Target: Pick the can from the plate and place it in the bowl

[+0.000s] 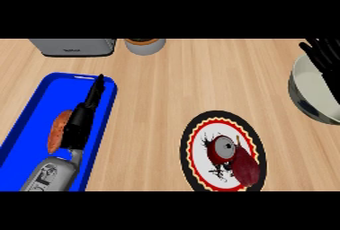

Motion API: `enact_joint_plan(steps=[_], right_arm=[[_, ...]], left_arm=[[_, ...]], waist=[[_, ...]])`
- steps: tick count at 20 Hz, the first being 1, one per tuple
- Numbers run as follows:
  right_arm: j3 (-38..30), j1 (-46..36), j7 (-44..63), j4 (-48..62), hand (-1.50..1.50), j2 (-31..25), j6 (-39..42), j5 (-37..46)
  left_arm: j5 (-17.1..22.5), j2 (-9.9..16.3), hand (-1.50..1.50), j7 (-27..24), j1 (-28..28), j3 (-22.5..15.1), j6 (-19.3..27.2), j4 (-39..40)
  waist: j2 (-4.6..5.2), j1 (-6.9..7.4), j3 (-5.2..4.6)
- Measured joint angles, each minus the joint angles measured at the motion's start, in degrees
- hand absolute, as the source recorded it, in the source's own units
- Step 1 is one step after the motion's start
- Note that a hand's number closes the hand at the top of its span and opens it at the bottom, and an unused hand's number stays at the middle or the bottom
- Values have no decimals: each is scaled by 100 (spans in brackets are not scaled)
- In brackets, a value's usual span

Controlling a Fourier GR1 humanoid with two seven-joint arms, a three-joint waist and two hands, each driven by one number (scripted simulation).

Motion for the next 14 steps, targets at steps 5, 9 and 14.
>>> enact_joint_plan(steps=[5, 9, 14], right_arm=[[167, 73, -500, 381, 150, 412, 1294, -766], [130, 266, -1249, 865, -150, 452, 1329, -150], [52, 591, -2976, 1766, -150, 544, 2523, 92]], left_arm=[[-82, 207, 0, 199, -178, 288, 120, -79], [-72, 349, 0, 432, -250, 480, 202, -164], [-58, 452, 0, 762, -259, 601, 220, -349]], waist=[[0, 144, -6], [12, 217, -13], [13, 200, -8]])
